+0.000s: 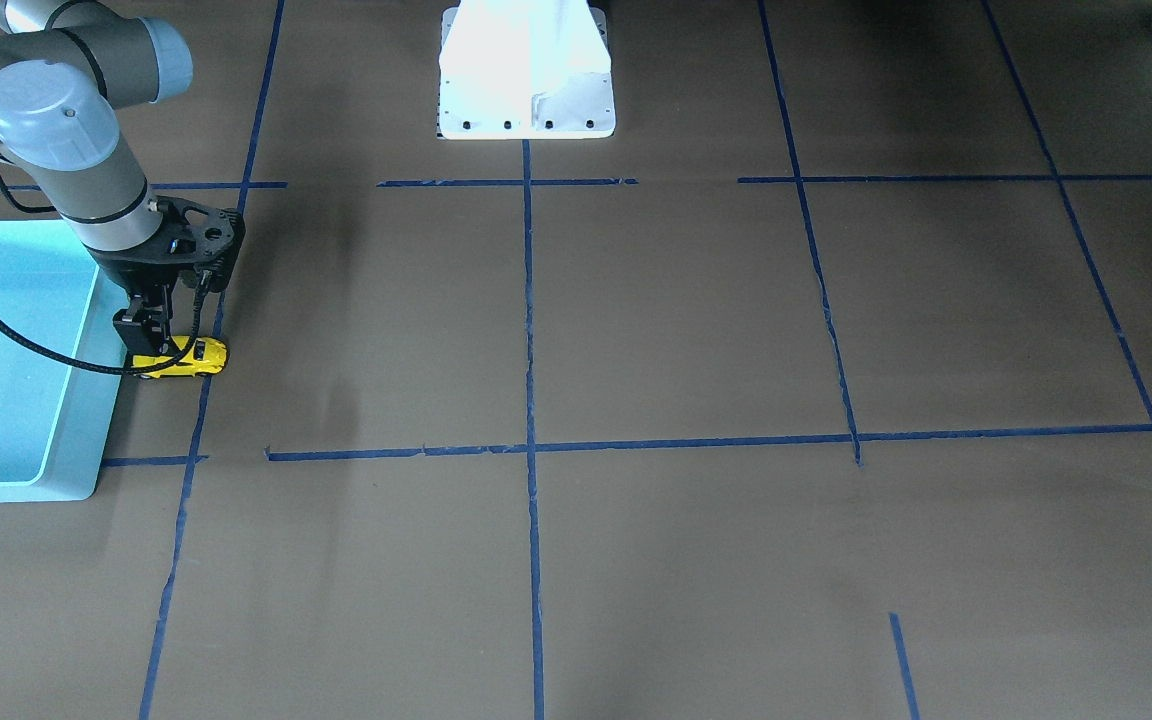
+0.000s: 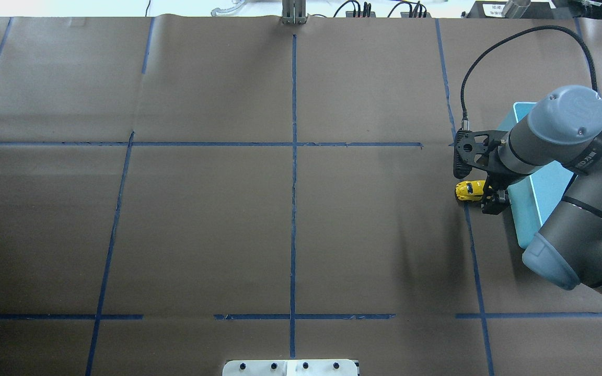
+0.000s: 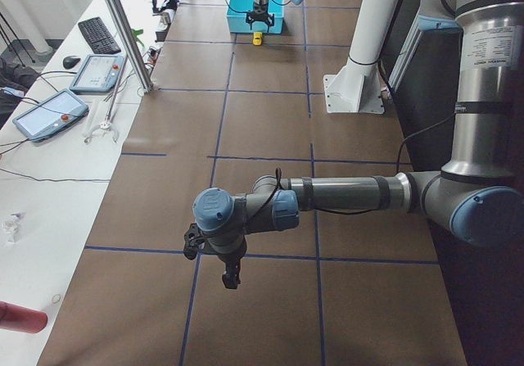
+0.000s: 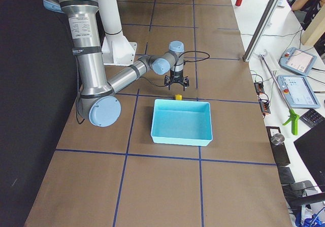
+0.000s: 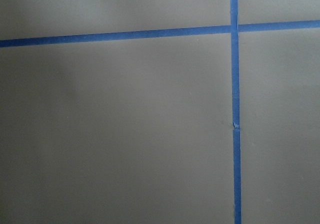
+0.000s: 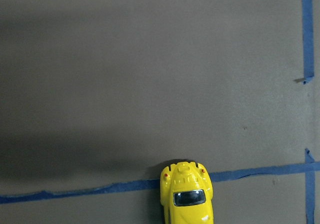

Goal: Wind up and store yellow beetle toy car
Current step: 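Close the right gripper around the yellow car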

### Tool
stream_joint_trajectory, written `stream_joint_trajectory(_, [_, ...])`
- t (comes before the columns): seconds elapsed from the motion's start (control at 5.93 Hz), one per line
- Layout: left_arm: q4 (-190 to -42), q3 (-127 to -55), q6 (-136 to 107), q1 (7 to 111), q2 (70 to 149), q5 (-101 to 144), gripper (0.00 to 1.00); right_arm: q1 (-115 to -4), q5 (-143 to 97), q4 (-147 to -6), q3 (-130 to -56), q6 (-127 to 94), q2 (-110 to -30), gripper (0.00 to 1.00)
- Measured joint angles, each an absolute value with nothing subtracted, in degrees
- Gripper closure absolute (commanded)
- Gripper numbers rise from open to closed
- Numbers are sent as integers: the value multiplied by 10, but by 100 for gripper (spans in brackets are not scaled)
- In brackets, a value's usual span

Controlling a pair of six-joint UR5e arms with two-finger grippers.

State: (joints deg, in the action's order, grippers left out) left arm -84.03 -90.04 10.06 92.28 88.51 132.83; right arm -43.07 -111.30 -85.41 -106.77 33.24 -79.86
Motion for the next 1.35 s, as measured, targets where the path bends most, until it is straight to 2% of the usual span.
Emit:
stream_joint_trajectory(0.84, [-839,-964,87,922,861,1328,0,-428,-1099,-846,-1031,368,-793,0])
stream_joint_trajectory(1.35, [-840,-965,88,923,846,1341,0,-427,-1092,-845,-1017,369,-792,0])
